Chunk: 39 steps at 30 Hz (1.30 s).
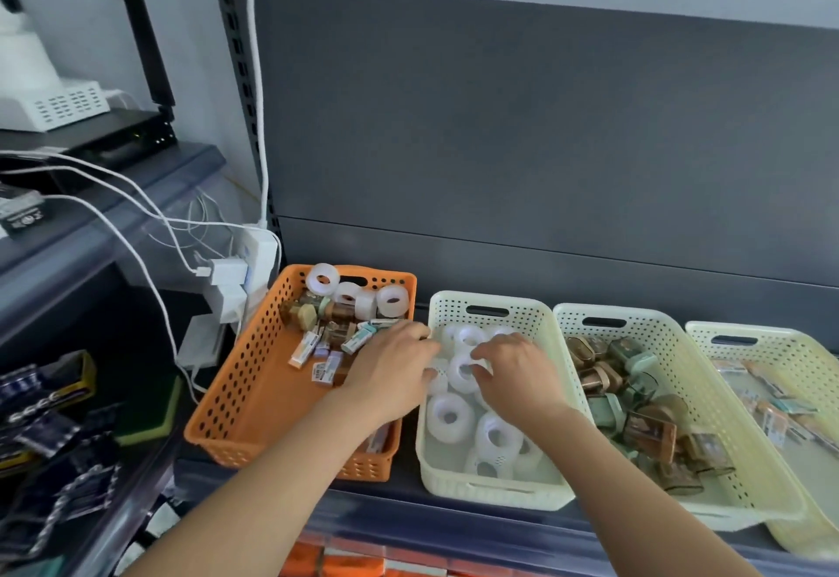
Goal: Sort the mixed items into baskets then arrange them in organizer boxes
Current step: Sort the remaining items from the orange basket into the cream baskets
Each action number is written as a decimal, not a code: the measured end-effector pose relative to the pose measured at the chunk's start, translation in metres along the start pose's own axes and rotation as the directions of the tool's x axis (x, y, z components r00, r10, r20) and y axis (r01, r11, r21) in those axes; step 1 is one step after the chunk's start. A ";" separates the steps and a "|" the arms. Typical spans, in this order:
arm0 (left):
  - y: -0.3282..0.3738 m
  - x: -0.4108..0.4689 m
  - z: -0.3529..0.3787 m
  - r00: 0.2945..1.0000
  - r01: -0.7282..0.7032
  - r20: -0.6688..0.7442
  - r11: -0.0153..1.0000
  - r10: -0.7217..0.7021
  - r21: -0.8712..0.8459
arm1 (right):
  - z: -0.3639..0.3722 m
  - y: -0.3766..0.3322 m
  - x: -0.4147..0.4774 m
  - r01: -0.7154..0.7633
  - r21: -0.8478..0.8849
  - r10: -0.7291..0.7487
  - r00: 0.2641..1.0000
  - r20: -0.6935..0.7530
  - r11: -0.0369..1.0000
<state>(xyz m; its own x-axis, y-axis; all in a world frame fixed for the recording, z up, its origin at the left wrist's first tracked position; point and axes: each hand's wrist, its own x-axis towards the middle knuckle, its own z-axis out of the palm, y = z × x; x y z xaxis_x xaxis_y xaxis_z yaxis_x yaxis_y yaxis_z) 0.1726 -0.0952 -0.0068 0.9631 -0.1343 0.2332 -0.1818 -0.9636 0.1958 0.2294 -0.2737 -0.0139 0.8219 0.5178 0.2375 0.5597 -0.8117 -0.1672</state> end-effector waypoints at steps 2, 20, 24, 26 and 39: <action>-0.017 -0.002 -0.009 0.999 0.034 -0.021 0.999 -0.033 0.023 | 0.001 -0.017 0.012 0.036 0.043 -0.036 0.999 -0.012 0.998; -0.154 0.017 -0.025 0.963 0.265 0.009 0.948 -0.270 0.175 | 0.044 -0.104 0.117 0.133 -0.160 -0.109 0.983 0.148 0.978; -0.171 0.034 -0.021 0.962 0.260 0.046 0.953 -0.270 0.154 | 0.052 -0.102 0.129 0.091 -0.219 -0.063 0.990 0.130 0.971; -0.176 0.042 -0.016 0.969 0.236 0.040 0.960 -0.244 0.150 | 0.055 -0.100 0.131 0.063 -0.223 -0.038 0.993 0.115 0.973; -0.174 0.044 -0.022 0.942 0.284 -0.151 0.951 -0.301 -0.126 | 0.059 -0.095 0.127 -0.023 -0.040 0.020 0.997 -0.080 0.999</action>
<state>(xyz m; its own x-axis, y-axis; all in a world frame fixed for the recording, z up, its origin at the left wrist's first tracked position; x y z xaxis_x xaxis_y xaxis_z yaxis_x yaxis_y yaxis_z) 0.2425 0.0715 -0.0099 0.9318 0.1984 0.3040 0.0756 -0.9251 0.3721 0.2866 -0.1156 -0.0241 0.8220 0.4781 0.3095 0.5355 -0.8338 -0.1342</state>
